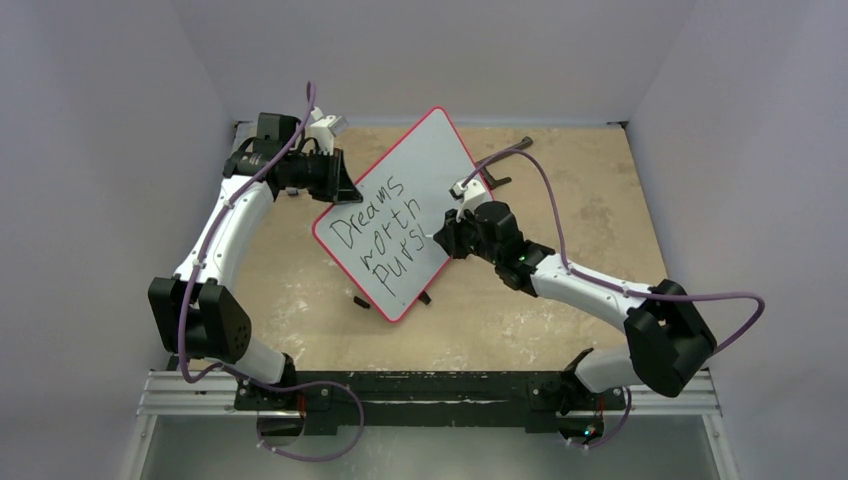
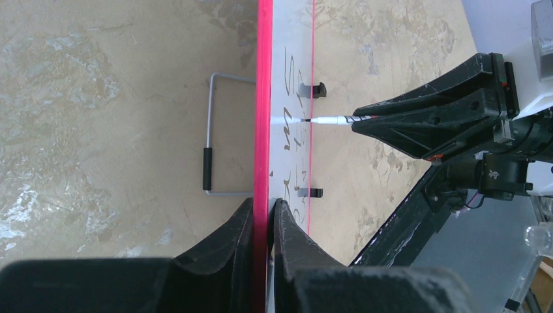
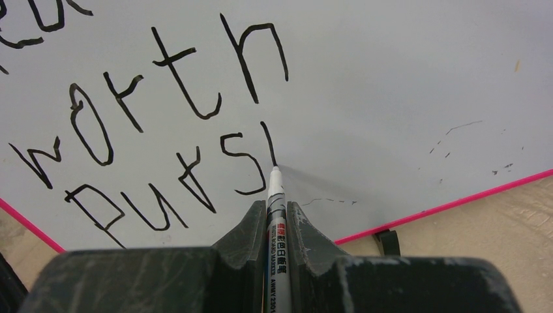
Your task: Write a sentence on the whiteboard
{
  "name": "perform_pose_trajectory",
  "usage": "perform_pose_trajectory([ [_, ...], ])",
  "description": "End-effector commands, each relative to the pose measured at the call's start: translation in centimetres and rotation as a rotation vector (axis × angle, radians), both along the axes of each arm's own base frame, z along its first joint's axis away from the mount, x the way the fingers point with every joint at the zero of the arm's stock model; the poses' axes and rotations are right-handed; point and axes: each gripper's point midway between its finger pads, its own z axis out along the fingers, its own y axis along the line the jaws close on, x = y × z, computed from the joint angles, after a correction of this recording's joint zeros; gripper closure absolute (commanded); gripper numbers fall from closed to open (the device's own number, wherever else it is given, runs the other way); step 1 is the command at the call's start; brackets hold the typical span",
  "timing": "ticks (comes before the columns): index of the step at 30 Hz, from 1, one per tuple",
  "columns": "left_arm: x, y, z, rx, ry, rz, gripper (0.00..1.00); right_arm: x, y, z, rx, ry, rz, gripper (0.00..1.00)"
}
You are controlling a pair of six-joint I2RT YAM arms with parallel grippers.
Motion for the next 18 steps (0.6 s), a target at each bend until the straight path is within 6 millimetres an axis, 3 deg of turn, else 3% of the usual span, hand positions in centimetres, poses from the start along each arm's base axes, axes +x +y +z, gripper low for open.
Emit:
perform_pose_trajectory([
  [1, 0.2, 0.2, 2.4, 0.024, -0.116, -0.009, 1.00, 0.6, -0.6, 0.5, -0.015, -0.007, -0.043, 1.00],
  [18, 0.1, 0.2, 2.7, 0.023, -0.121, -0.010, 1.00, 3.4, 0.9, 3.5, -0.003, -0.069, -0.058, 1.00],
])
